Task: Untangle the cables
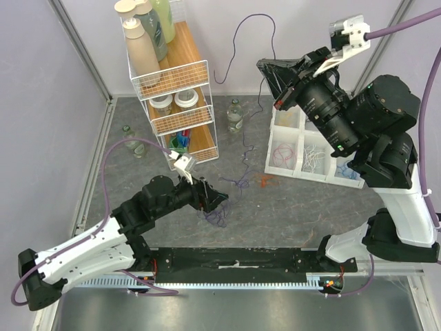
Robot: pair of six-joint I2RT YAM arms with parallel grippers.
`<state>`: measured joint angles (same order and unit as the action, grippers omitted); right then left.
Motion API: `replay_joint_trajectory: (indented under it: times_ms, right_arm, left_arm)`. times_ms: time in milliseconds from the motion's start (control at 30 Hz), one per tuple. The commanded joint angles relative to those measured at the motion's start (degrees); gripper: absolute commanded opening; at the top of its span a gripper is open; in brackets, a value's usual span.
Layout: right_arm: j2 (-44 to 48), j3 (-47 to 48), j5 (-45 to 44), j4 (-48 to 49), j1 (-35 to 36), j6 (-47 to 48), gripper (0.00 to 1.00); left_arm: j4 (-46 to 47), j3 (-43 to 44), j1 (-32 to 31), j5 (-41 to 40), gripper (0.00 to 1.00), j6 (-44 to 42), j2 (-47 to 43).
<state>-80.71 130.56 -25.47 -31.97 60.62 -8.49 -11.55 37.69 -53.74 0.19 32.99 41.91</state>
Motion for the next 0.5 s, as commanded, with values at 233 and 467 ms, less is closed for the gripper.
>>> replay_joint_trajectory:
  times_ms: [233,467]
  right_arm:
    - [-0.33,5.23,6.23,2.96,-0.06,-4.51,0.0]
    - [-1.47,6.54,7.19,6.83,-0.06,-6.1,0.0]
  left_arm:
    - [43.7,-17.82,-0.23,2.79,0.82,-17.7,8.18]
    - [54.61,-18.37,-0.76,1.58,0.82,-22.87,23.1]
